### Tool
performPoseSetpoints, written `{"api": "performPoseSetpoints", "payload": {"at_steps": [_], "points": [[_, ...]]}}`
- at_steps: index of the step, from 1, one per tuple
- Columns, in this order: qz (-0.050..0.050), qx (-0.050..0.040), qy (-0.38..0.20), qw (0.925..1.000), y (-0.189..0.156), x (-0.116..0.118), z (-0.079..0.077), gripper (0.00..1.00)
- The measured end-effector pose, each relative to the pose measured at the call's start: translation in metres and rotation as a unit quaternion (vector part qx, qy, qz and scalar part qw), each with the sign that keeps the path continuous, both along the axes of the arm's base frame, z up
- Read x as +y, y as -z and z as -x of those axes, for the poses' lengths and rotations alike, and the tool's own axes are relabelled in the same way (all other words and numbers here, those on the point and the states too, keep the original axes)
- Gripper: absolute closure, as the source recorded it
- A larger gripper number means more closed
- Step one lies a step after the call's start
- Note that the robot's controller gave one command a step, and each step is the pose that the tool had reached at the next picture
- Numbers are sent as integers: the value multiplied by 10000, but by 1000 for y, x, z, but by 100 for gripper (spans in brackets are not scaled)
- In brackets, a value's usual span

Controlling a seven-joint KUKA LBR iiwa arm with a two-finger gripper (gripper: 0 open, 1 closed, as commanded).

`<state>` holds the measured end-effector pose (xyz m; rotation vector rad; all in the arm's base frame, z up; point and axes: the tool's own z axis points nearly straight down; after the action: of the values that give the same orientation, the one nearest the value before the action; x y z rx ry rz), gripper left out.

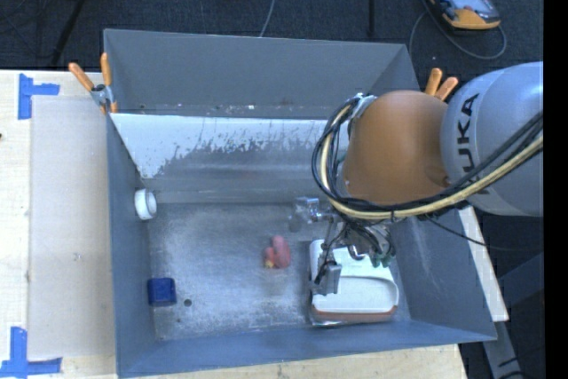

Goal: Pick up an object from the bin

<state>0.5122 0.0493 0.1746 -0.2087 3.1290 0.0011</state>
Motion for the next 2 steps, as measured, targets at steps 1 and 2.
{"api": "performPoseSetpoints", "payload": {"at_steps": [1,2], "points": [[4,53,1302,9915,108,0,-43,0],[-2,32,1309,9914,105,0,-44,100]]}}
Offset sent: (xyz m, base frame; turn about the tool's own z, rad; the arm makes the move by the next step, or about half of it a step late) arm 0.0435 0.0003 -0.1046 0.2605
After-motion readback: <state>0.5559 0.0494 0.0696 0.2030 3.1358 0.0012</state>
